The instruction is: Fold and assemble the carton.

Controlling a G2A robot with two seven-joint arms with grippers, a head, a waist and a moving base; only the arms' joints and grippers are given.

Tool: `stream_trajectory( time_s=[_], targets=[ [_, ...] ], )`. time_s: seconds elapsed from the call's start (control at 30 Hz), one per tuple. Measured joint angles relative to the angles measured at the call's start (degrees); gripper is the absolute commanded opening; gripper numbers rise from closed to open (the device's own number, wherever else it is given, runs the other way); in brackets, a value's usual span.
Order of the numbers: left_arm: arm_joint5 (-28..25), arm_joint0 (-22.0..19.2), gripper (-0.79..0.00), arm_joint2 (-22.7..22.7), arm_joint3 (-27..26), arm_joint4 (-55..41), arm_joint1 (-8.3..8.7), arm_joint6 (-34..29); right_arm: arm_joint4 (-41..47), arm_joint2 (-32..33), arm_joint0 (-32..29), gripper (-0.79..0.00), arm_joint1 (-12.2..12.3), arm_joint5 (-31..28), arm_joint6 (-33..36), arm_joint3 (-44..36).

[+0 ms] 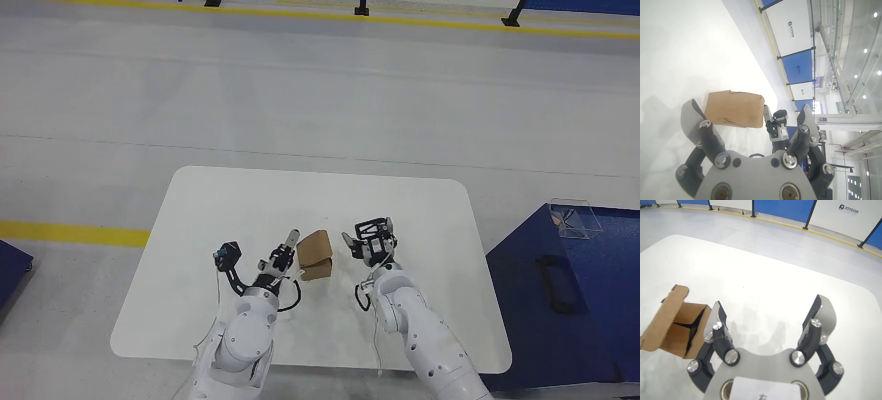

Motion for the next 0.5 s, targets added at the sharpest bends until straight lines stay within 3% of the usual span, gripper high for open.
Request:
stream_trajectory(
  time_s=[0.17,0.33,0.5],
  targets=[
    [3.75,1.23,0.0,-1.53,-3.86,0.45,0.62,-4.4,2.75,5.91,-3.01,0.0,1.18,-3.05,1.56,-5.51],
    [4.3,-1.06,0.0,-1.72,-1.93,-0.65,0.81,-6.61,9.04,11.06,-4.05,0.0,1.82,-7.22,5.06,-9.07],
    [4.09,-1.23,0.0,-1.67,-1.72,-1.01,0.8,-6.97,9.64,11.3,-4.05,0.0,1.85,-7.59,5.34,-9.17]
  ],
)
